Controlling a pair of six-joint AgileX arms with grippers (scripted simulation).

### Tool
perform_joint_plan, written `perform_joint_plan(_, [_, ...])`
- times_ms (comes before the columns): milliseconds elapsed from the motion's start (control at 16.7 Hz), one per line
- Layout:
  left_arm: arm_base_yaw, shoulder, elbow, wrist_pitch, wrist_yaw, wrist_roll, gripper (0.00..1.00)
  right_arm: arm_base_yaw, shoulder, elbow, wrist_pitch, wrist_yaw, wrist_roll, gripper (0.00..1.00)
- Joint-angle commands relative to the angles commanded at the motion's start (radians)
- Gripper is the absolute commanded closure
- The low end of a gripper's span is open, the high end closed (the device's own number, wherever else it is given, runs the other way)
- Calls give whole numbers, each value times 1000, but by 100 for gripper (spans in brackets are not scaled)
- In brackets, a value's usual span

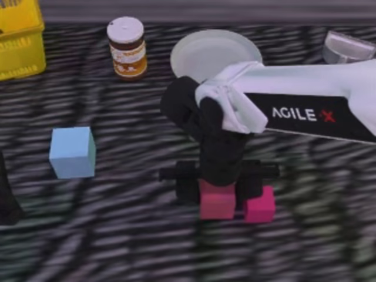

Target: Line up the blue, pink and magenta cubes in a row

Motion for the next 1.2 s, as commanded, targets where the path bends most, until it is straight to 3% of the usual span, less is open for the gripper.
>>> perform_joint_plan(300, [0, 0, 0, 0, 0, 0, 0, 0, 0, 0, 0, 0, 0, 2])
perform_joint_plan(360, [0, 0, 0, 0, 0, 0, 0, 0, 0, 0, 0, 0, 0, 0])
perform_joint_plan(900, [0, 0, 0, 0, 0, 0, 0, -2, -1, 4, -4, 0, 1, 0])
perform_joint_plan(1200, [0, 0, 0, 0, 0, 0, 0, 7, -44, 110, -160, -3, 1, 0])
